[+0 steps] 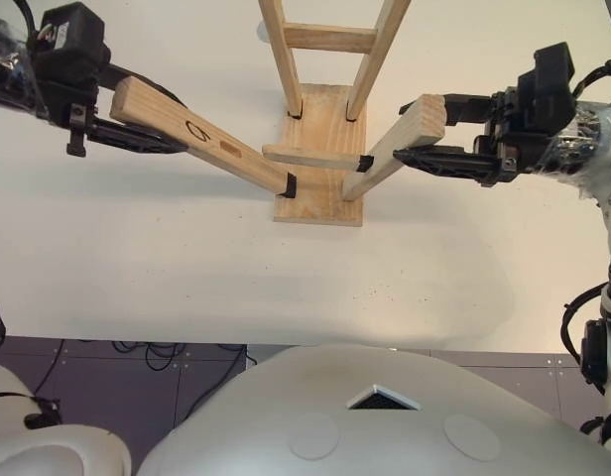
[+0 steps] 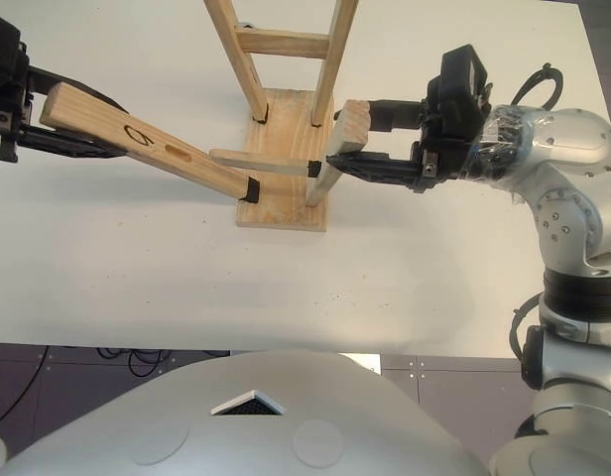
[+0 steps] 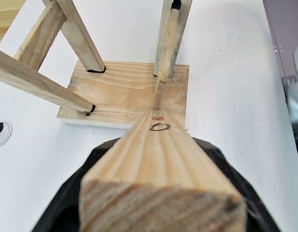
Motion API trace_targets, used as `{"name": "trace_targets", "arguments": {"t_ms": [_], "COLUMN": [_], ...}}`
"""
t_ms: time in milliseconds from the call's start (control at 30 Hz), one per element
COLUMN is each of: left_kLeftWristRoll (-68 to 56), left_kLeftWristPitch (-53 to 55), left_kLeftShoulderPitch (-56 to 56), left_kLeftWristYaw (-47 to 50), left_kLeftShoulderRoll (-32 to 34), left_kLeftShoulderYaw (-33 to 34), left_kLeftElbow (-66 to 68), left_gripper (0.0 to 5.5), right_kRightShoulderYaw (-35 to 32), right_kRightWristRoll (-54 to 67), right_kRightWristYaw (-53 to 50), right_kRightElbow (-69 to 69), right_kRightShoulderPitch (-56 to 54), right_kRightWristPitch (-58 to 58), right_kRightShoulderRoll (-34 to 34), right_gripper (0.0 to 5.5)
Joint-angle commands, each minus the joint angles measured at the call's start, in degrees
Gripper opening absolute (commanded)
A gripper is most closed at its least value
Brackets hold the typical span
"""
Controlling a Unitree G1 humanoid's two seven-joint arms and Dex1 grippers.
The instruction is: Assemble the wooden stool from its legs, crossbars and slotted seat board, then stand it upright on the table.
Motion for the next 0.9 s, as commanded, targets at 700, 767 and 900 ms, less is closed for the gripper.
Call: {"name": "trace_targets", "arguments": {"t_ms": [700, 767, 900], "left_kLeftWristRoll": [-0.5, -0.5, 0.7], "left_kLeftWristPitch": [0.1, 1.4, 4.5], "left_kLeftShoulderPitch": [-16.4, -15.8, -15.3], "left_kLeftWristYaw": [-0.1, -0.1, -0.1], "left_kLeftShoulderRoll": [-1.1, -1.9, -4.0], "left_kLeftShoulderYaw": [-17.8, -17.6, -17.2], "left_kLeftElbow": [-3.5, -5.2, -8.0], "left_gripper": [2.01, 2.01, 2.01], "right_kRightShoulderYaw": [7.1, 7.3, 7.6], "right_kRightWristRoll": [-1.2, -1.2, -1.3], "right_kRightWristYaw": [-4.0, -4.0, -3.9], "right_kRightElbow": [-1.4, -1.4, -1.6], "right_kRightShoulderPitch": [5.1, 5.1, 5.0], "right_kRightWristPitch": [-0.7, -0.8, -0.8], "right_kRightShoulderRoll": [3.9, 4.0, 4.3], "right_gripper": [2.12, 2.12, 2.12]}}
